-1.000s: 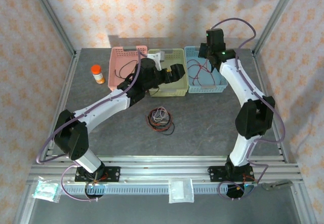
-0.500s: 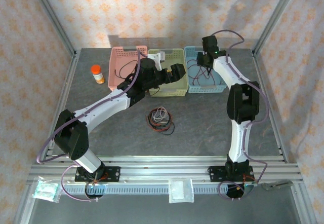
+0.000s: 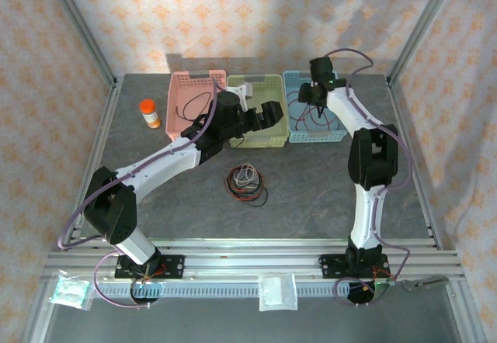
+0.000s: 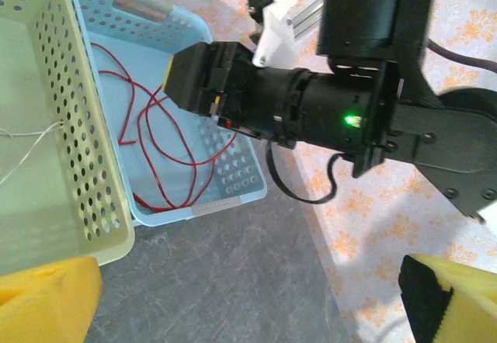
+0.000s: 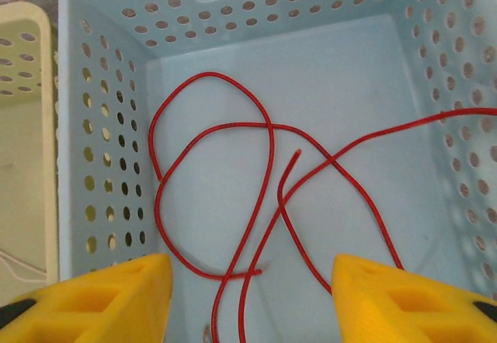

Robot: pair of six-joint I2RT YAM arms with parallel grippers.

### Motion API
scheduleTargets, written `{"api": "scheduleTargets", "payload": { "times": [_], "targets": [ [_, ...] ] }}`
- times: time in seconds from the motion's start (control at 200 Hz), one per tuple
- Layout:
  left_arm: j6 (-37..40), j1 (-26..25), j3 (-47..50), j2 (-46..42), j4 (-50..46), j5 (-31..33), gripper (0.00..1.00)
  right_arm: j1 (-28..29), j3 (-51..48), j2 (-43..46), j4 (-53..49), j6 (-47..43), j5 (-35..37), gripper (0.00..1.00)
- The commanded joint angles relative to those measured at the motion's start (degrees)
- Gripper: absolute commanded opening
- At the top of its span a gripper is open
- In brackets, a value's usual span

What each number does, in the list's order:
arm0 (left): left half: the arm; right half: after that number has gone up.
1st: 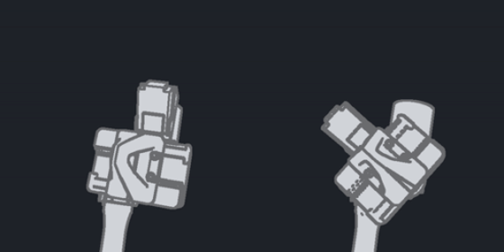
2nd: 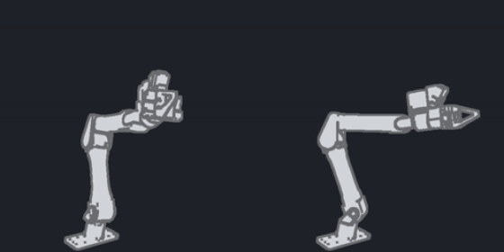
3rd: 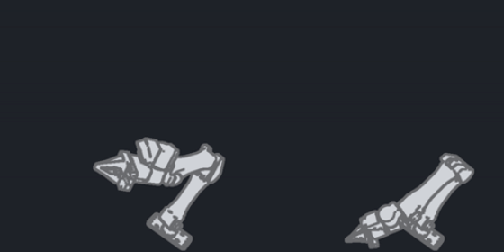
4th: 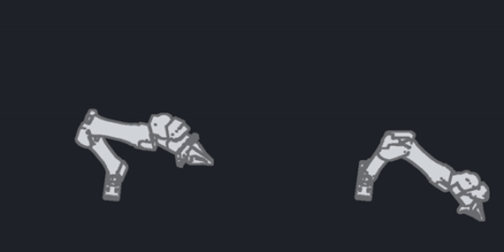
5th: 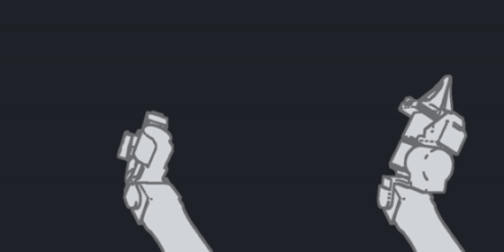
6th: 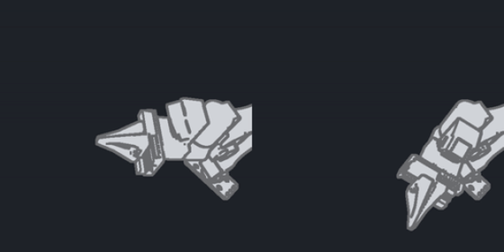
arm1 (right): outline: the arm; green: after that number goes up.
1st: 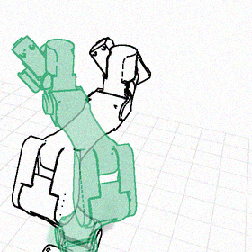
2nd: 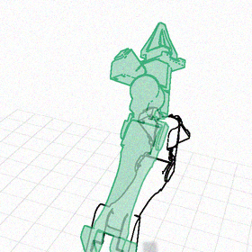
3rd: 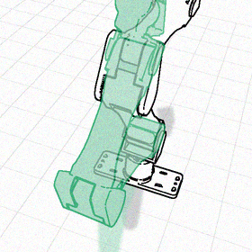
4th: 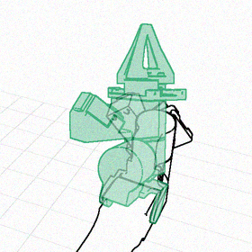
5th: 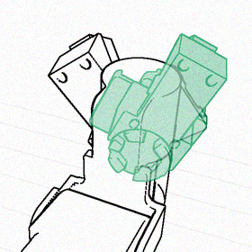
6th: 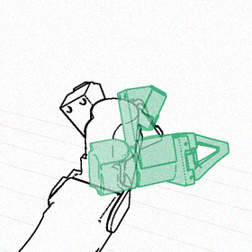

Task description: Untangle the cables

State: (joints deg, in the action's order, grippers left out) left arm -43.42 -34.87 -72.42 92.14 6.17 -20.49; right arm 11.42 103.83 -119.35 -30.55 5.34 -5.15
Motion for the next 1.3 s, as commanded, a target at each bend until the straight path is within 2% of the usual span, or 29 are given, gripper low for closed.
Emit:
{"api": "scheduleTargets", "payload": {
  "times": [0.0,0.125,0.22,0.3,0.526,0.741,0.936,1.096,1.297],
  "targets": [
    [1.8,-0.2,0.6,-0.1,-1.5,1.8,0.99,-0.3,-2.5,5.8,1.8,0.6,1.8,0.55],
    [3.3,-1.1,1.6,-0.7,-2.3,3.4,0.99,-0.3,-5.2,6.7,1.3,0.5,8.7,0.46],
    [3.3,-1.8,2.4,-0.5,-2.4,3.1,0.99,-0.4,-4.5,5.5,-0.8,0.3,16.9,0.43],
    [3.0,-2.4,3.1,-0.6,-1.9,2.9,0.99,-1.5,-3.8,4.4,-1.4,0.3,20.0,0.42],
    [3.1,-4.7,3.8,-0.5,0.8,1.8,0.99,-6.2,0.6,0.4,-3.0,1.0,16.7,0.42],
    [2.7,-6.3,-0.4,2.8,3.1,-0.8,0.99,-10.2,3.1,-2.4,-2.4,-0.3,5.9,0.38],
    [3.7,-7.5,-5.0,5.5,1.6,-1.1,0.99,-12.1,5.5,-4.1,-2.4,-2.0,-0.6,0.37],
    [3.5,-7.8,-4.1,5.2,1.8,-0.9,0.99,-12.7,8.8,-6.7,-4.9,-2.0,-0.1,0.34],
    [3.2,-7.8,-3.0,4.6,2.3,-0.7,0.99,-12.7,10.7,-8.7,-7.0,-1.6,0.9,0.35]
  ]
}}
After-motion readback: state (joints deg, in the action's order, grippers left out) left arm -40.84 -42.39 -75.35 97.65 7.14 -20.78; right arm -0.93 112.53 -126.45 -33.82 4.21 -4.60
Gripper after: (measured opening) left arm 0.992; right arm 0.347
